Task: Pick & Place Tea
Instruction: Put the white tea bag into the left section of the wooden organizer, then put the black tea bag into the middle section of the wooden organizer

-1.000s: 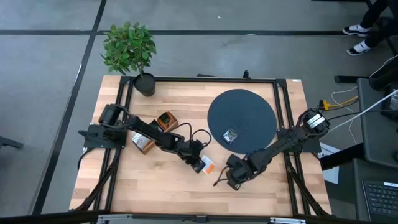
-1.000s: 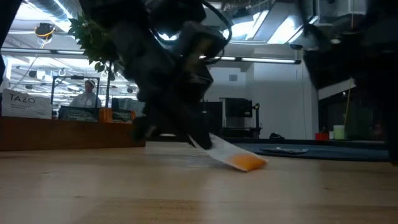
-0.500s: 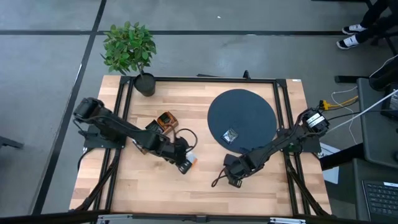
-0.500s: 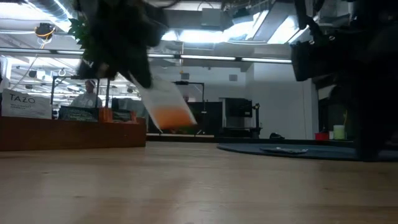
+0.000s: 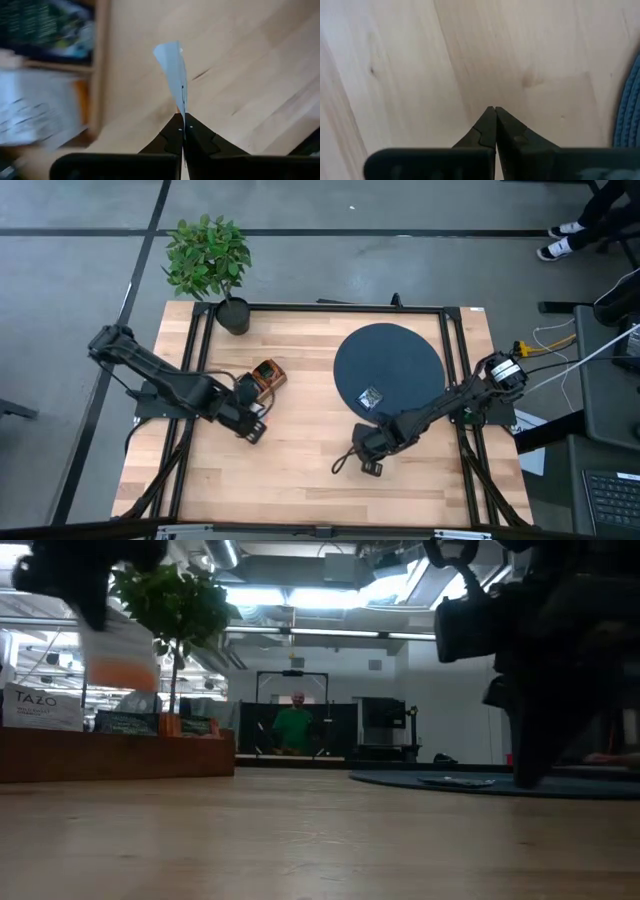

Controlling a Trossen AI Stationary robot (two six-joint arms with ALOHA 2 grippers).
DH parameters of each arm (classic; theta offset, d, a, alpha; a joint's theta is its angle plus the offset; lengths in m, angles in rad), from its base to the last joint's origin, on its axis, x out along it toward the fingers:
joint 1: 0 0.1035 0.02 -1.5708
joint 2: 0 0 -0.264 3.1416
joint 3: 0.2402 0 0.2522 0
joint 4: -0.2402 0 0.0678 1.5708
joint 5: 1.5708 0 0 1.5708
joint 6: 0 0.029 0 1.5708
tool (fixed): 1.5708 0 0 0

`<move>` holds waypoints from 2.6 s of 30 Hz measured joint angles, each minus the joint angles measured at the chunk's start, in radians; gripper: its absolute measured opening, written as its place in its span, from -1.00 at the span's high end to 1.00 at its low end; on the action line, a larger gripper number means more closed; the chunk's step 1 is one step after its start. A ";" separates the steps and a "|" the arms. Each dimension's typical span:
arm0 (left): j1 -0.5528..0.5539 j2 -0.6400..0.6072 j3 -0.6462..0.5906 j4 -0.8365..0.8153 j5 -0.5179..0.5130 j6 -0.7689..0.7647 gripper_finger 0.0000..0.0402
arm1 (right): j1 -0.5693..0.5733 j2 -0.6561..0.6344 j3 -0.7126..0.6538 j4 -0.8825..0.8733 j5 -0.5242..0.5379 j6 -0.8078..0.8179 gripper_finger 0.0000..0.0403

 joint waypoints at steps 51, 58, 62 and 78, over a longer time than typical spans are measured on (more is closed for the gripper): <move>-0.029 -0.130 -0.262 -0.153 0.011 -0.033 0.99 | -0.025 0.000 0.000 0.009 -0.001 -0.054 0.96; -0.029 -0.130 -0.262 -0.148 0.030 -0.047 0.87 | -0.025 0.000 0.000 0.015 -0.002 -0.050 0.95; -0.029 -0.130 -0.262 -0.145 0.051 -0.052 0.68 | -0.025 0.000 0.000 0.016 -0.001 -0.049 0.91; -0.029 -0.130 0.078 -0.111 -0.274 -0.008 0.47 | -0.130 -0.058 0.008 0.029 -0.002 -0.019 0.97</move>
